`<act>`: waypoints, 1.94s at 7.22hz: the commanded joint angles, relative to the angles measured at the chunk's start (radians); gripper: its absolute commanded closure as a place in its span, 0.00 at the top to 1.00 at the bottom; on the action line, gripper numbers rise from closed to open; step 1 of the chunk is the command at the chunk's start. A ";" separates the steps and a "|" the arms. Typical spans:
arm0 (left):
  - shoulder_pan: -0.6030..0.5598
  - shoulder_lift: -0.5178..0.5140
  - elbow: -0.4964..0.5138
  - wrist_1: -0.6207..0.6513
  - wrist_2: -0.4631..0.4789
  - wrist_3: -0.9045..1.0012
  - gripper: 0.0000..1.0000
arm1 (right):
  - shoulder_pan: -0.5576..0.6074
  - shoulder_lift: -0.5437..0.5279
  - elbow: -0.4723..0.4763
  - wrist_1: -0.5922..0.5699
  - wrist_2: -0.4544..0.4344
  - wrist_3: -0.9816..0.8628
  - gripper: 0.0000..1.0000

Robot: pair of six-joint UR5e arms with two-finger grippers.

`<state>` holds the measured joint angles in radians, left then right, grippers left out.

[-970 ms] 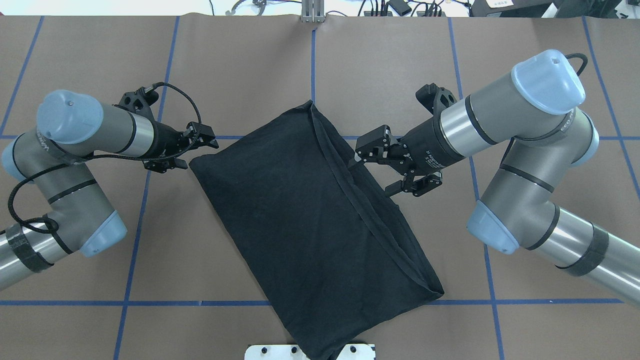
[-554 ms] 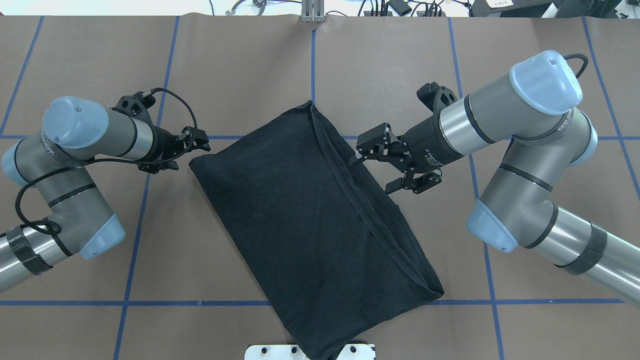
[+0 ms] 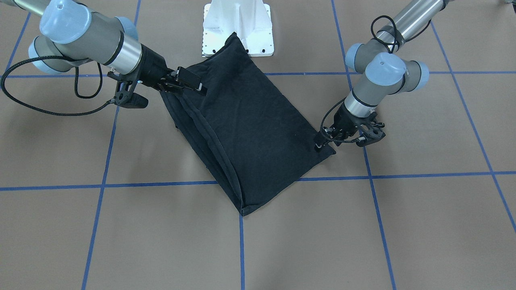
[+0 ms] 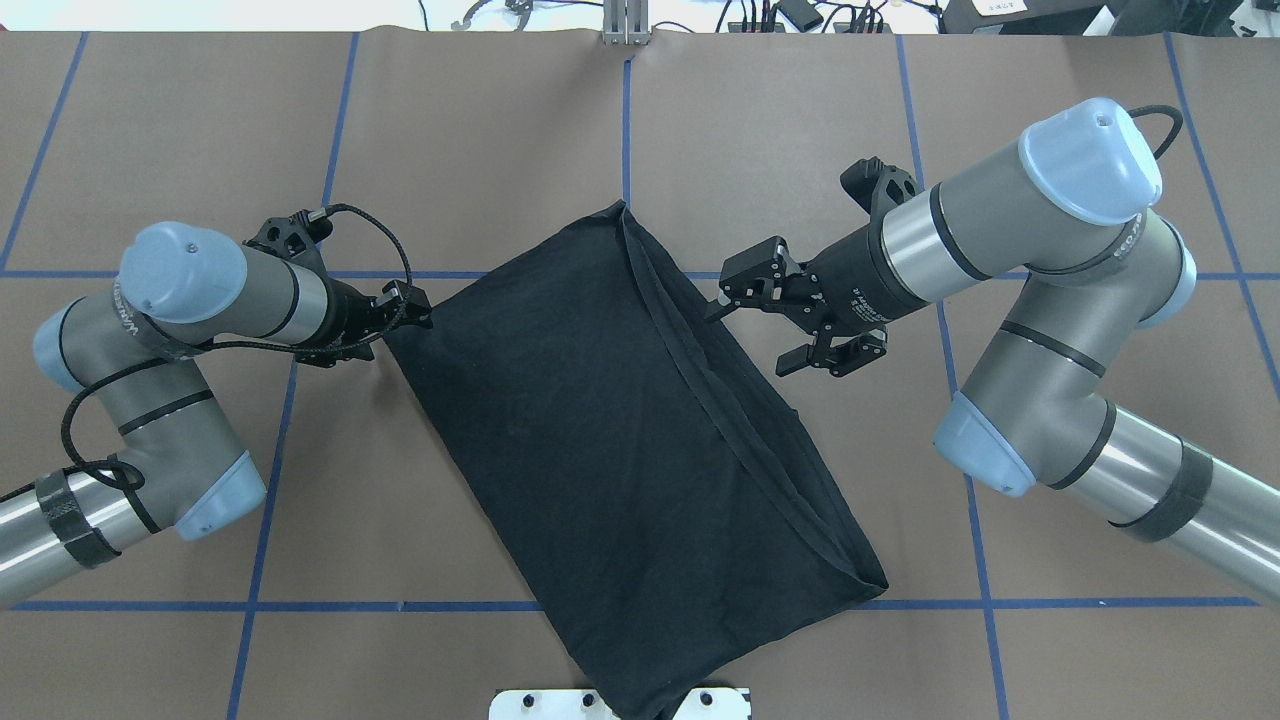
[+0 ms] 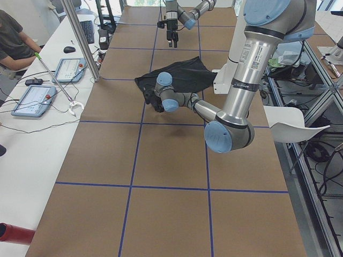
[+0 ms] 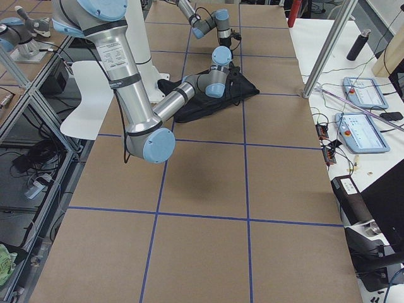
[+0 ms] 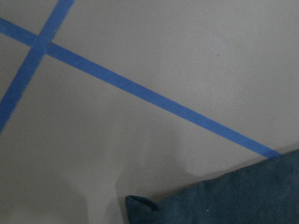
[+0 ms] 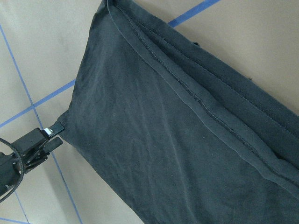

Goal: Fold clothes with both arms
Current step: 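Pull the shirt's far edge with the left gripper to straighten it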

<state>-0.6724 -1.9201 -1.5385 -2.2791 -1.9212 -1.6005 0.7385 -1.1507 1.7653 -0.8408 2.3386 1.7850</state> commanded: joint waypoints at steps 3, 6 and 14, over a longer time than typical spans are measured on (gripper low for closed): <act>0.002 0.001 0.000 0.000 0.014 0.005 0.00 | 0.005 0.000 -0.012 -0.001 -0.002 0.005 1.00; -0.001 -0.005 -0.032 0.001 0.005 0.005 0.00 | 0.007 -0.003 -0.020 0.000 -0.002 0.001 1.00; -0.118 -0.518 0.427 -0.019 0.045 0.001 0.00 | 0.047 -0.007 -0.027 0.002 -0.002 -0.001 1.00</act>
<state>-0.7759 -2.3571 -1.1679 -2.2911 -1.8785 -1.5988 0.7767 -1.1594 1.7407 -0.8402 2.3350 1.7852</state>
